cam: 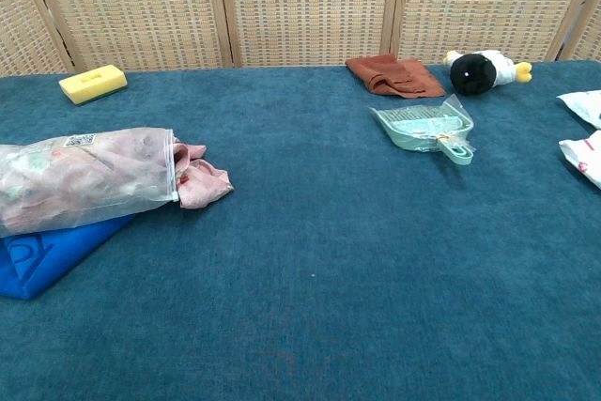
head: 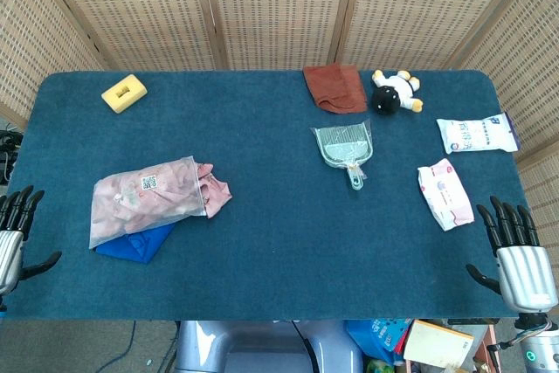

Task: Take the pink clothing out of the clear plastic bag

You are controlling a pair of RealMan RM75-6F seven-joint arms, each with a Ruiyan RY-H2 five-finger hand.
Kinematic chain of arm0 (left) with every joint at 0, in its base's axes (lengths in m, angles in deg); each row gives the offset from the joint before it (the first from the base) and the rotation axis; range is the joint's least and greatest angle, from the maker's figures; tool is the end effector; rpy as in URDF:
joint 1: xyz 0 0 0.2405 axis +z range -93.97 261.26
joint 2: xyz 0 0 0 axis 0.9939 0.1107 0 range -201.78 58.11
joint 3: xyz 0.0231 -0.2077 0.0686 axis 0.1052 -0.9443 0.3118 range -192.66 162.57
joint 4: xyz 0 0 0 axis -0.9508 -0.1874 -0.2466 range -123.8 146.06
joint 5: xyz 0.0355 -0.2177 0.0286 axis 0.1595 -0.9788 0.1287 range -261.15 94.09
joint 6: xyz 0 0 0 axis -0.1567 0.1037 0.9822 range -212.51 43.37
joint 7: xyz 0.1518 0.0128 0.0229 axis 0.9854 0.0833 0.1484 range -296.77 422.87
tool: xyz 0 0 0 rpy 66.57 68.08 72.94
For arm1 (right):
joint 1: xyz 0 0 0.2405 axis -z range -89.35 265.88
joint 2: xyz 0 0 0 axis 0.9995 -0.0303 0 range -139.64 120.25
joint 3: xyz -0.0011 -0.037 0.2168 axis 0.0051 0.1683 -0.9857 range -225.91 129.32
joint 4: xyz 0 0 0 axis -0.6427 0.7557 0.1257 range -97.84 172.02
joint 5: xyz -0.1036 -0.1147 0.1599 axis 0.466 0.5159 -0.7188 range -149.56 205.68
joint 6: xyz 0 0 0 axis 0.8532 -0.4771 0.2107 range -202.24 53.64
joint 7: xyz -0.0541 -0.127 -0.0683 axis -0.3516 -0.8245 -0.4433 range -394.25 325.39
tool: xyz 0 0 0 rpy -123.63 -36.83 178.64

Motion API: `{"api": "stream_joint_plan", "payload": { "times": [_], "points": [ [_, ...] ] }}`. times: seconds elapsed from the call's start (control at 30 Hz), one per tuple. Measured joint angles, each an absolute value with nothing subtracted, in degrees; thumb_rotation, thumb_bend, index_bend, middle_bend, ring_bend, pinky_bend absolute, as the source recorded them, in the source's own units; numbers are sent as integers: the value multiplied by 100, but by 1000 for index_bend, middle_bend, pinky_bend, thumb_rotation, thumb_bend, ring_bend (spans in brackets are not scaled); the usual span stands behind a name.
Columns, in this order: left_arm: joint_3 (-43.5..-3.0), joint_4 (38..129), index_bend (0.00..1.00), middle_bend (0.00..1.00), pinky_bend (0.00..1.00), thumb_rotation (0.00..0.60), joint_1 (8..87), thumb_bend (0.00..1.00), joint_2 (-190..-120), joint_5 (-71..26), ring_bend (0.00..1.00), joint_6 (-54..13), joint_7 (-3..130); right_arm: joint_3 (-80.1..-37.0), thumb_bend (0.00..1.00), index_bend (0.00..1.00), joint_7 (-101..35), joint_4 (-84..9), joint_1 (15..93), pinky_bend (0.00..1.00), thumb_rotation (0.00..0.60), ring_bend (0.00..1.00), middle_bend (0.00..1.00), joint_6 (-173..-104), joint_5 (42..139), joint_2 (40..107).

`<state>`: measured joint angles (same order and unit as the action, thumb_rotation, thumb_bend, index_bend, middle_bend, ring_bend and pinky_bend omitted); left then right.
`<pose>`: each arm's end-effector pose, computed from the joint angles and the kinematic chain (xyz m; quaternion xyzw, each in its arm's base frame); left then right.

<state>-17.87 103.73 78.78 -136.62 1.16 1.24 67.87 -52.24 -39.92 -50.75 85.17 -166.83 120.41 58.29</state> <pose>-0.2837 0.1890 0.1310 -0.5981 -0.3690 -0.3690 0.6082 -0.2728 -0.1832 0.1340 0.6064 -0.2979 0.4116 0.6117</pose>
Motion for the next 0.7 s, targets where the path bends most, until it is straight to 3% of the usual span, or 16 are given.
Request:
{"api": "stream_joint_plan", "payload": {
  "times": [0.4,0.7],
  "points": [
    [-1745,10432,0,0,0,600,7794,197,-13600,80,0,-148,6702,-5226,0,0,-3936,-5044,8544,0,600,0,0,-16715,12029,5835],
    [-1947,10379,0,0,0,600,6999,196,-13636,-402,0,-1735,6364,-5255,0,0,-3899,-5030,8502,0,600,0,0,-16603,11938,5827]
  ]
}}
